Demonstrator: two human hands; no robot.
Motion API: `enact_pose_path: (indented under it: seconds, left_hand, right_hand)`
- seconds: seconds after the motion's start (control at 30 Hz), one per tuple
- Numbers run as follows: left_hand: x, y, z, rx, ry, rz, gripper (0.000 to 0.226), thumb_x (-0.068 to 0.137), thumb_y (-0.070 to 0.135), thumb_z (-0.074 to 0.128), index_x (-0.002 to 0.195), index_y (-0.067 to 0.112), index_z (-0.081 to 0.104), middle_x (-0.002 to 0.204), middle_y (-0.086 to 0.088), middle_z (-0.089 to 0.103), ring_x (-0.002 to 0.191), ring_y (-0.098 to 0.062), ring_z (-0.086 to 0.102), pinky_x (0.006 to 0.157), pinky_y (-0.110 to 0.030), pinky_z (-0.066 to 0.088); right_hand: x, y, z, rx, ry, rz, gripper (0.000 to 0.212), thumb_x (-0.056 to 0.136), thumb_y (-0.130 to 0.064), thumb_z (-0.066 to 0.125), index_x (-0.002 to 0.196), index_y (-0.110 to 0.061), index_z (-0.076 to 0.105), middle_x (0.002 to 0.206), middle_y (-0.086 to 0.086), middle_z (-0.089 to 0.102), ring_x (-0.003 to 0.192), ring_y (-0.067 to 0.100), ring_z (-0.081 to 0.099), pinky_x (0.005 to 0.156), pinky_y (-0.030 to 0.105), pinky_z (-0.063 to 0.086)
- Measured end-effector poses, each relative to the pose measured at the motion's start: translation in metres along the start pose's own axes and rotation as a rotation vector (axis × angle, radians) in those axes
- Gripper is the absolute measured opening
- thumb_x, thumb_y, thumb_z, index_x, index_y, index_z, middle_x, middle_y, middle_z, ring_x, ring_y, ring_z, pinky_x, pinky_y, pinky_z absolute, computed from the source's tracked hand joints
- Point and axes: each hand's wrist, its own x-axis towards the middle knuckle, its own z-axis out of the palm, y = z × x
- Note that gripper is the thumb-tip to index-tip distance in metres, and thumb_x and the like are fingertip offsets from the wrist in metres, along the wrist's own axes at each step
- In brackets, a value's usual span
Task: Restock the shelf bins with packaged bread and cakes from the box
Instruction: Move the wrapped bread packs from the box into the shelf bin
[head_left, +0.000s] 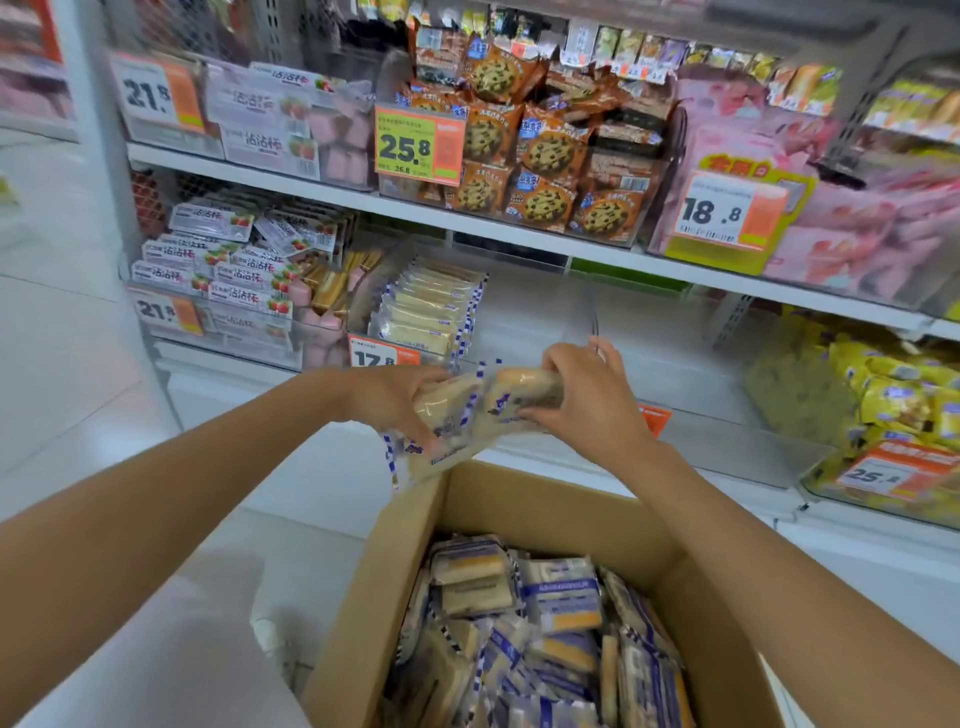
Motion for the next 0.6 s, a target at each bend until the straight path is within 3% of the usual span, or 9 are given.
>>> enact_pose_path:
  seconds: [0.07,0.17,0.27,0.37,0.47,0.53,0.6]
  left_hand:
    - [0.003,-0.007,-0.024,0.07,0.171,0.029,0.048,0.084,0.013,0.075,0.118,0.027,0.045,0.107,0.004,0.056,0.083,-0.018,0.06,0.063,-0.023,0.051]
    - [0.017,-0.018,-0.07,0.261,0.403,0.082,0.041,0.085,0.012,0.073,0.121,0.02,0.057,0.114,-0.002,0.06,0.093,-0.018,0.058,0.075,-0.026,0.044]
    - [0.038,-0.02,-0.104,0.34,0.496,0.098,0.043,0.084,0.016,0.075,0.125,0.015,0.063,0.112,0.002,0.063,0.089,-0.012,0.058,0.077,-0.023,0.042]
    - [0.064,-0.014,-0.125,0.29,0.544,0.202,0.034,0.082,0.017,0.077,0.114,0.016,0.069,0.099,0.003,0.07,0.072,0.003,0.059,0.068,-0.017,0.048]
    - [0.089,-0.018,-0.136,0.373,0.5,0.175,0.039,0.079,0.02,0.08,0.116,0.015,0.07,0.109,-0.001,0.071,0.092,-0.015,0.065,0.085,-0.03,0.049]
    - [0.107,-0.032,-0.134,0.594,0.336,0.022,0.046,0.081,0.022,0.078,0.124,0.01,0.065,0.125,-0.006,0.064,0.11,-0.025,0.06,0.094,-0.033,0.044]
    - [0.121,-0.046,-0.13,0.729,0.18,-0.126,0.055,0.084,0.021,0.074,0.136,0.017,0.056,0.139,-0.002,0.055,0.121,-0.024,0.054,0.103,-0.036,0.043]
  right_hand:
    - [0.016,0.012,-0.005,0.02,0.048,0.09,0.042,0.075,-0.049,0.077,0.09,-0.023,0.048,0.084,-0.007,0.052,0.081,0.018,0.047,0.088,0.03,0.031]
    - [0.041,0.025,-0.008,-0.026,0.113,0.173,0.038,0.081,-0.048,0.072,0.089,-0.022,0.046,0.082,-0.004,0.052,0.078,0.025,0.053,0.068,0.033,0.033]
    - [0.068,0.032,0.003,-0.068,0.082,0.209,0.035,0.087,-0.043,0.067,0.101,-0.019,0.046,0.082,0.001,0.059,0.077,0.031,0.059,0.059,0.035,0.044]
    - [0.09,0.041,0.022,-0.119,0.047,0.225,0.033,0.09,-0.039,0.065,0.103,-0.017,0.044,0.091,0.007,0.064,0.081,0.032,0.061,0.059,0.035,0.044]
    - [0.104,0.05,0.043,-0.12,0.003,0.244,0.033,0.09,-0.037,0.063,0.106,-0.016,0.043,0.096,0.008,0.063,0.084,0.032,0.061,0.059,0.034,0.04]
    - [0.111,0.051,0.055,-0.102,-0.055,0.263,0.037,0.089,-0.039,0.064,0.111,-0.017,0.044,0.101,0.007,0.063,0.091,0.033,0.061,0.064,0.035,0.043]
    - [0.117,0.051,0.064,-0.062,-0.107,0.291,0.041,0.087,-0.04,0.065,0.115,-0.019,0.044,0.104,0.007,0.064,0.095,0.033,0.062,0.07,0.037,0.047]
